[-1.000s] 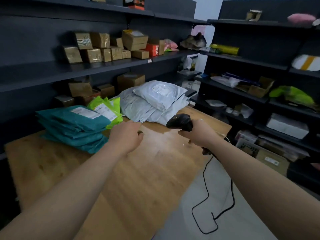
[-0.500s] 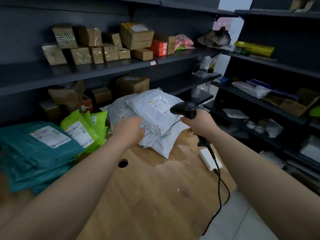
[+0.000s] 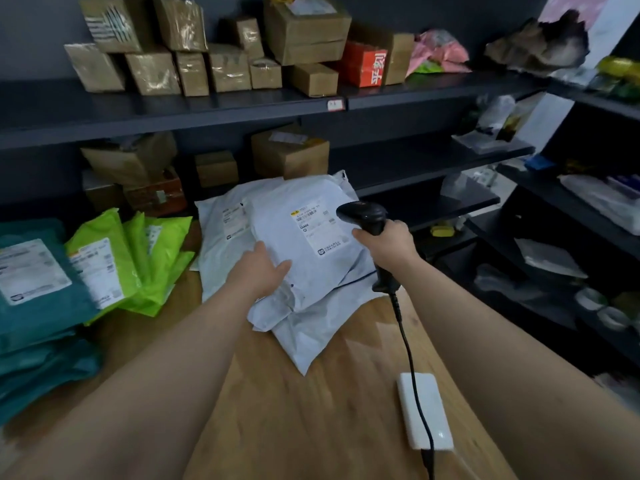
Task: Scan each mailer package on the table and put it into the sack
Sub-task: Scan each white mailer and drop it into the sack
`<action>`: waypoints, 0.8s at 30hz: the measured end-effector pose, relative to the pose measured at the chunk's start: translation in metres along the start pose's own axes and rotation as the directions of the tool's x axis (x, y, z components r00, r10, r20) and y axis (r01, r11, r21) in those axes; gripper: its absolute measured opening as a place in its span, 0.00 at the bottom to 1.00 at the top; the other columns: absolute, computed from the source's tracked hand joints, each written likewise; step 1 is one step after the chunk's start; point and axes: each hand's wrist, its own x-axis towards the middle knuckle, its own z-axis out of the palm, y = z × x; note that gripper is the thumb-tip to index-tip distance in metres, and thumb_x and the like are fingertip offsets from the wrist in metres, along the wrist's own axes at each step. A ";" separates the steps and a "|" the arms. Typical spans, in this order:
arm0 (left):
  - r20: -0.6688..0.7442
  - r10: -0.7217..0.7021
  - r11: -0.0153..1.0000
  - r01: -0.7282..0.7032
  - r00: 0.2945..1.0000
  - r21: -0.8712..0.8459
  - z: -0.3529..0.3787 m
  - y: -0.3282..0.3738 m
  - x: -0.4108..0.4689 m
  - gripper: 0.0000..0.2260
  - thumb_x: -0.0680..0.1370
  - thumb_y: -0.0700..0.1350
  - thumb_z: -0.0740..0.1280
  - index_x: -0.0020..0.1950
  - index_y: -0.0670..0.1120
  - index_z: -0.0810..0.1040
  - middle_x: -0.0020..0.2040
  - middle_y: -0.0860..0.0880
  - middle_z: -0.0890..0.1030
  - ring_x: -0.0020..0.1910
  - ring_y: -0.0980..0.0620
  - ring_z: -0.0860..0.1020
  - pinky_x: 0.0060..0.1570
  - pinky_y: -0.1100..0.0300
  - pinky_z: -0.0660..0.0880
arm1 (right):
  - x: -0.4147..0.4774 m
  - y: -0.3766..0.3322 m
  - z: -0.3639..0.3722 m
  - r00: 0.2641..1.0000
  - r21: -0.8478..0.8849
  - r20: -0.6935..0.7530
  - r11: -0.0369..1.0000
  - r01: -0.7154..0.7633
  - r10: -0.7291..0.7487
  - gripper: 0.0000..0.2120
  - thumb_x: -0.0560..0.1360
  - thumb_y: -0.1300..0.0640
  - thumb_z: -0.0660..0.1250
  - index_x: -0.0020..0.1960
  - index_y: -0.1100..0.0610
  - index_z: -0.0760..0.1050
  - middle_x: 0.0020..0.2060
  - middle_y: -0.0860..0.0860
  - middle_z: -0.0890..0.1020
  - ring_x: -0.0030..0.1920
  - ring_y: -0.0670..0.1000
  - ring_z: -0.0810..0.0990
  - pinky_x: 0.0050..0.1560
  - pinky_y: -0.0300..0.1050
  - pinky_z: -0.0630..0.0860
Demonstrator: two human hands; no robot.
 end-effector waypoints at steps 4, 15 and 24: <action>0.003 -0.104 0.963 0.102 0.995 -0.250 0.015 0.012 0.022 0.38 0.76 0.59 0.66 0.75 0.38 0.55 0.73 0.42 0.67 0.70 0.42 0.67 0.65 0.54 0.66 | 0.022 0.011 0.011 0.998 0.006 0.063 1.000 -0.020 0.020 0.22 0.69 0.37 0.66 0.51 0.54 0.80 0.54 0.59 0.79 0.53 0.60 0.79 0.58 0.58 0.76; 0.143 -0.164 0.398 0.198 0.976 -0.896 -0.011 -0.012 -0.007 0.13 0.77 0.43 0.70 0.59 0.41 0.77 0.49 0.46 0.83 0.43 0.49 0.82 0.41 0.56 0.79 | -0.020 0.017 0.010 0.966 0.241 0.249 0.962 -0.128 0.067 0.17 0.75 0.48 0.71 0.51 0.63 0.80 0.43 0.56 0.82 0.42 0.52 0.80 0.42 0.44 0.76; 0.305 -0.019 0.268 0.299 0.952 -0.916 0.000 -0.091 -0.101 0.19 0.75 0.33 0.68 0.65 0.43 0.74 0.59 0.44 0.82 0.55 0.45 0.81 0.54 0.50 0.78 | -0.100 0.015 0.047 0.926 0.241 0.371 0.956 -0.166 0.067 0.13 0.74 0.50 0.72 0.54 0.56 0.80 0.48 0.52 0.84 0.47 0.50 0.82 0.46 0.42 0.78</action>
